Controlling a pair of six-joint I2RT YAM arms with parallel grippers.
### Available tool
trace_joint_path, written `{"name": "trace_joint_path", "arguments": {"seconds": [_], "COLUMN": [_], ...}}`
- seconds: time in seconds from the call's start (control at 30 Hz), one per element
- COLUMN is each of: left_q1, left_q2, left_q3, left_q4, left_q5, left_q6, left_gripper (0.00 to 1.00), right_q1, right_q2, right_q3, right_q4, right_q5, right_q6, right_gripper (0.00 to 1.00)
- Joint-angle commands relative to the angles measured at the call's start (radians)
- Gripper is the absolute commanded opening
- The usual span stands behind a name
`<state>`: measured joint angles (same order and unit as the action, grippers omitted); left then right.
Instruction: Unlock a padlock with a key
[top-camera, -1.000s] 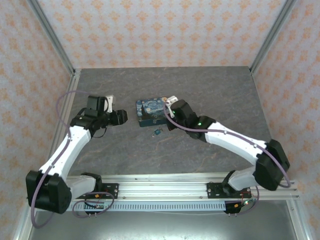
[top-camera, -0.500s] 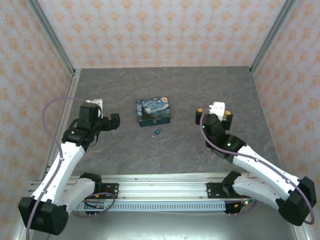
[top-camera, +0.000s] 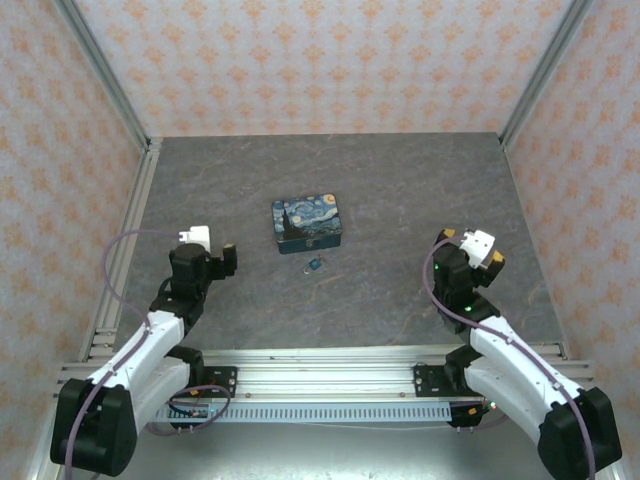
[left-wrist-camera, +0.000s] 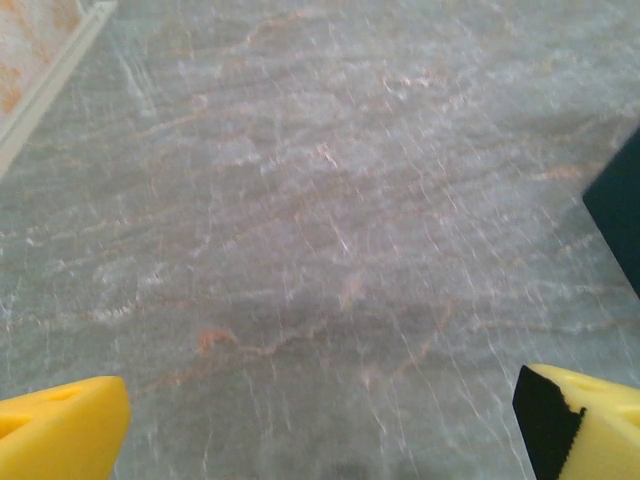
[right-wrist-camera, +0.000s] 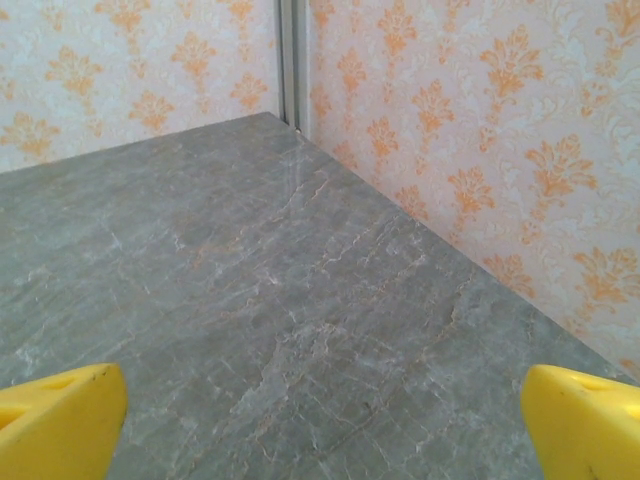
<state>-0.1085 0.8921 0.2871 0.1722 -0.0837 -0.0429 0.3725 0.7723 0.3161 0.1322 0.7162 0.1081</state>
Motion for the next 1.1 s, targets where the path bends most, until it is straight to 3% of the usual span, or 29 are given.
{"name": "trace_joint_path", "arguments": {"seconds": [0.0, 0.33, 0.43, 0.63, 0.73, 0.87, 0.93, 1.07], "left_q1": [0.032, 0.059, 0.061, 0.087, 0.087, 0.087, 0.086, 0.082], "left_q2": [0.053, 0.337, 0.399, 0.516, 0.585, 0.603, 0.605, 0.606], "left_q3": [-0.038, 0.029, 0.085, 0.066, 0.120, 0.141, 0.143, 0.141], "left_q4": [0.276, 0.492, 0.471, 0.627, 0.586, 0.560, 0.560, 0.566], "left_q5": [-0.023, 0.040, 0.064, 0.069, 0.104, 0.074, 0.070, 0.059], "left_q6": [0.007, 0.012, 0.060, 0.059, 0.074, 0.057, 0.059, 0.061], "left_gripper": [1.00, 1.00, 1.00, 1.00, 1.00, 1.00, 1.00, 1.00], "right_q1": [-0.051, -0.165, -0.191, -0.231, -0.239, -0.239, -0.271, -0.300], "right_q2": [0.050, 0.226, 0.325, 0.548, 0.673, 0.780, 0.752, 0.754], "right_q3": [-0.032, -0.161, -0.146, -0.075, -0.063, 0.015, 0.076, 0.077], "right_q4": [0.152, 0.557, 0.655, 0.807, 0.906, 0.877, 0.706, 0.703], "right_q5": [-0.086, -0.251, -0.300, -0.373, -0.383, -0.384, -0.407, -0.430], "right_q6": [-0.037, -0.082, -0.122, -0.160, -0.165, -0.180, -0.130, -0.108], "right_gripper": [1.00, 1.00, 1.00, 1.00, 1.00, 1.00, 1.00, 1.00]}}
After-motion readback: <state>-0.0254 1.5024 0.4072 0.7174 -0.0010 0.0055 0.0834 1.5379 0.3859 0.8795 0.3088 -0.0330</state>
